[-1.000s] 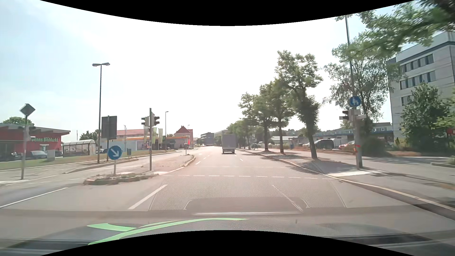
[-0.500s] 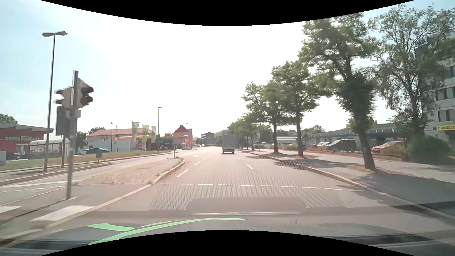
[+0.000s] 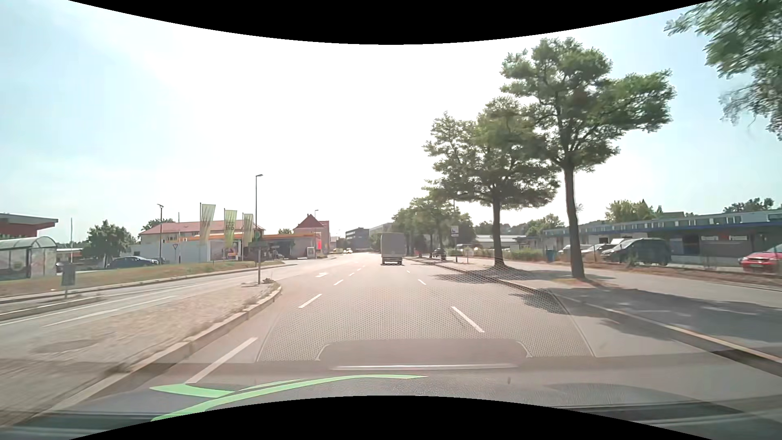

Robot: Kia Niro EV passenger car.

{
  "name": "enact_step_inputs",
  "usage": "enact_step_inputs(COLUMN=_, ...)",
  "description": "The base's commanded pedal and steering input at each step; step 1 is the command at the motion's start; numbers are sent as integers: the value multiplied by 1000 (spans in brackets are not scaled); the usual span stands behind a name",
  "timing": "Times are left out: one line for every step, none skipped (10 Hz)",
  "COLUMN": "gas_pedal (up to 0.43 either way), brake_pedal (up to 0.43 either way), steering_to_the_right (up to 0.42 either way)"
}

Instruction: Follow the waypoints while adhering to traffic rules and regulations

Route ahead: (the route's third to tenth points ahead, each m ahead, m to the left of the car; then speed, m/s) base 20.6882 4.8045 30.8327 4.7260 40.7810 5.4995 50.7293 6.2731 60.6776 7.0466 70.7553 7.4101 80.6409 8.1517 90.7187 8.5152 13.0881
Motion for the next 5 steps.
enact_step_inputs(gas_pedal=98, brake_pedal=0, steering_to_the_right=-5)
enact_step_inputs(gas_pedal=98, brake_pedal=0, steering_to_the_right=-5)
enact_step_inputs(gas_pedal=98, brake_pedal=0, steering_to_the_right=-5)
enact_step_inputs(gas_pedal=98, brake_pedal=0, steering_to_the_right=-5)
enact_step_inputs(gas_pedal=98, brake_pedal=0, steering_to_the_right=-5)
